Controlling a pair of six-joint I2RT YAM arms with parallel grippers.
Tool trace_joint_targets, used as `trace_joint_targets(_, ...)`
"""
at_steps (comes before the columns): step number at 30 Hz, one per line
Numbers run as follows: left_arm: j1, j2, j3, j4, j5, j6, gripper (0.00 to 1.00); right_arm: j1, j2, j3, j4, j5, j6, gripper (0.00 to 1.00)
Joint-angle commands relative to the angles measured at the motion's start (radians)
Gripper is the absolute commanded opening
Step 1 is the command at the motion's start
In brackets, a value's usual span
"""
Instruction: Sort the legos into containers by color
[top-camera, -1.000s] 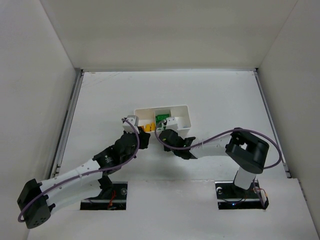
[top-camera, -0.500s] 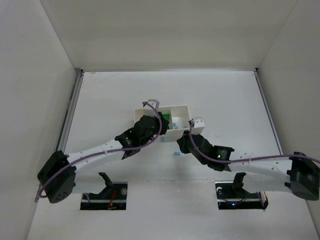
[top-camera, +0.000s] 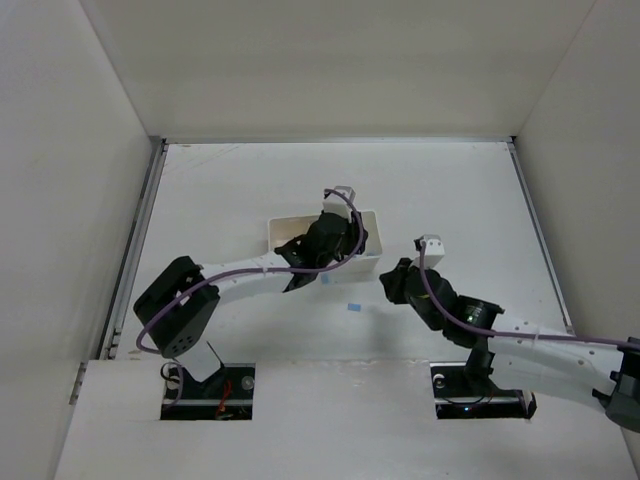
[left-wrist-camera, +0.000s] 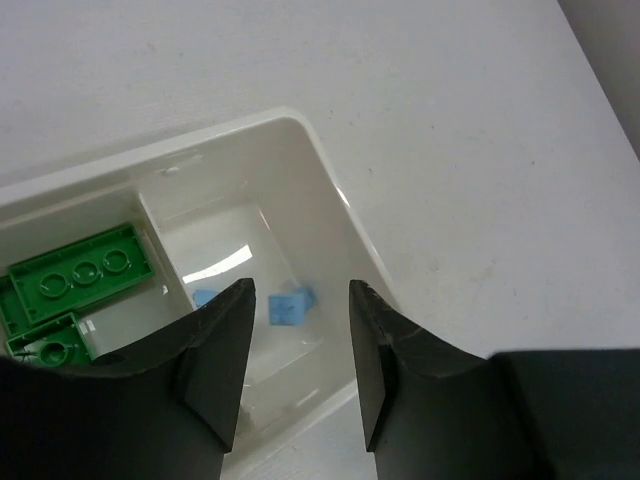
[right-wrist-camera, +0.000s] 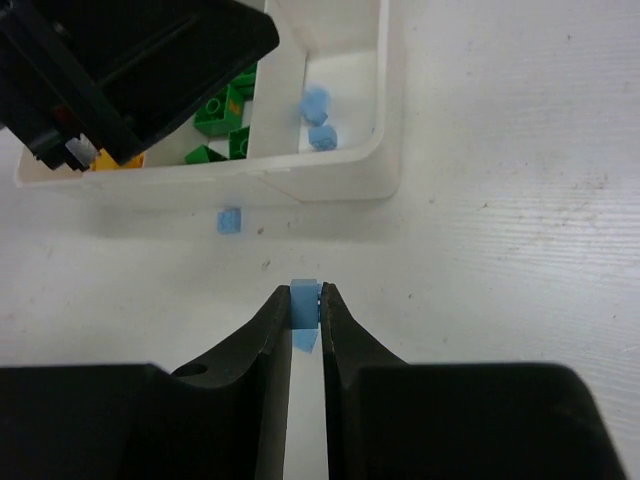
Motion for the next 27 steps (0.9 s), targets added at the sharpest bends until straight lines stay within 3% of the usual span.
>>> trace_joint_targets(1, 0.011, -0.035, 0.036, 0.047, -0.008, 0.018, 0.43, -0.035, 0.002, 0.023, 0.034, -0.024, -0.035, 0.14)
trace_joint_targets(10, -0.038, -0.276, -0.206, 0.022, -0.142, 0.001, 0.38, -0.157, 0.201, 0.166, 0.192, -0.118, -0.150, 0.14)
trace_joint_targets(19, -0.210, -0.494, -0.384, -0.200, -0.356, -0.096, 0.36, -0.223, 0.442, 0.321, 0.264, -0.142, -0.213, 0.16)
trace_joint_targets(21, -0.237, -0.491, -0.398, -0.235, -0.395, -0.126, 0.36, -0.227, 0.473, 0.344, 0.269, -0.144, -0.213, 0.23)
trace_joint_targets(24, -0.250, -0.451, -0.409, -0.251, -0.423, -0.175, 0.36, -0.226, 0.494, 0.369, 0.274, -0.141, -0.224, 0.42)
trace_joint_targets(27, -0.242, -0.388, -0.406, -0.237, -0.419, -0.212, 0.36, -0.226, 0.484, 0.366, 0.274, -0.134, -0.225, 0.48)
